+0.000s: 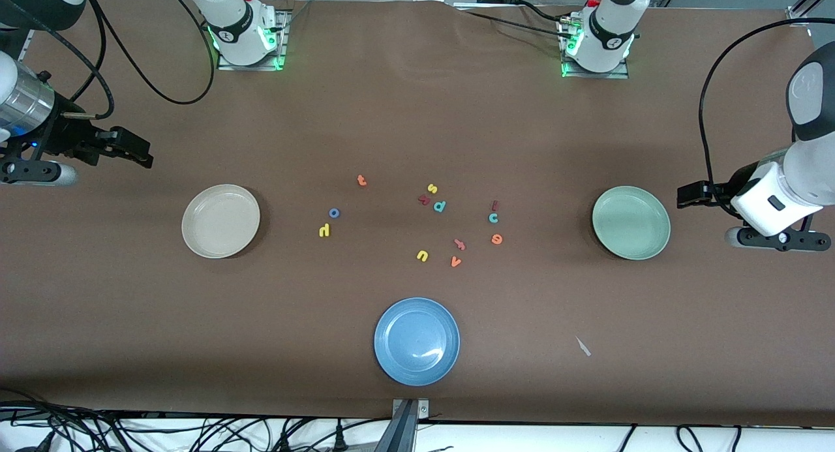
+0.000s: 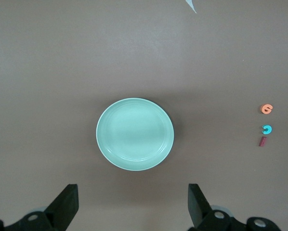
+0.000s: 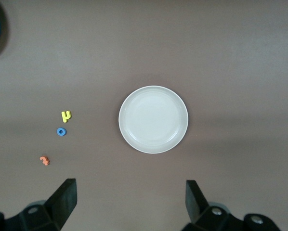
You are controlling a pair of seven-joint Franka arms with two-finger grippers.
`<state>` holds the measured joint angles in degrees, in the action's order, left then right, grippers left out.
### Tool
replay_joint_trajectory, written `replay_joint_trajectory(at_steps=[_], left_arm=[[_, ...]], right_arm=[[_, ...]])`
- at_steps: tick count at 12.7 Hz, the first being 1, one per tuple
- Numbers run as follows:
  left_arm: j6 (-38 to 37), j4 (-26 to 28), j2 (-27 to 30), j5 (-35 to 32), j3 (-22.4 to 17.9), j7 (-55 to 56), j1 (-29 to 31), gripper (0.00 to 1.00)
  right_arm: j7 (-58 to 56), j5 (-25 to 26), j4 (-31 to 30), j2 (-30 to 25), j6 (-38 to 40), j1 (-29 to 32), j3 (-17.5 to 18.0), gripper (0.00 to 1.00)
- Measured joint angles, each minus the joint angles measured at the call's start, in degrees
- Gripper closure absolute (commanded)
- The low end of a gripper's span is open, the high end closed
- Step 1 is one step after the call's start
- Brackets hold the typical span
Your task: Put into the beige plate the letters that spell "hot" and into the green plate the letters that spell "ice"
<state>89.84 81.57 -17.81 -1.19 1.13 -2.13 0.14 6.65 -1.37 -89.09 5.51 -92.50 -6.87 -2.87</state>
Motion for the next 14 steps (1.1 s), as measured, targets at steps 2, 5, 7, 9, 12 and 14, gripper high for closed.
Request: replay_joint_trajectory(at_steps=[2,5,7,9,12,14], left_arm=[[0.0,0.0,0.0,0.0,0.0,0.0,0.0,0.00],[0.0,0.0,0.0,0.0,0.0,0.0,-0.1,0.00],[0.0,0.0,0.0,0.0,0.0,0.0,-0.1,0.00],[0.0,0.0,0.0,0.0,0.0,0.0,-0.1,0.00],[0.0,0.0,0.0,0.0,0.0,0.0,-0.1,0.00],[0.0,0.0,0.0,0.0,0.0,0.0,-0.1,0.00]], right_arm=[[0.0,0.0,0.0,0.2,-0.1,0.0,0.0,0.00],[0.1,0.0,0.0,0.2,-0.1,0.1,-0.2,0.00],[0.1,0.0,0.0,0.2,0.0,0.1,-0.2,0.00],[0.1,0.0,0.0,0.2,0.0,0.1,-0.3,0.00],[0.1,0.0,0.0,0.1,0.3,0.1,-0.3,0.00],[0.1,0.0,0.0,0.1,1.2,0.1,-0.3,0.00]])
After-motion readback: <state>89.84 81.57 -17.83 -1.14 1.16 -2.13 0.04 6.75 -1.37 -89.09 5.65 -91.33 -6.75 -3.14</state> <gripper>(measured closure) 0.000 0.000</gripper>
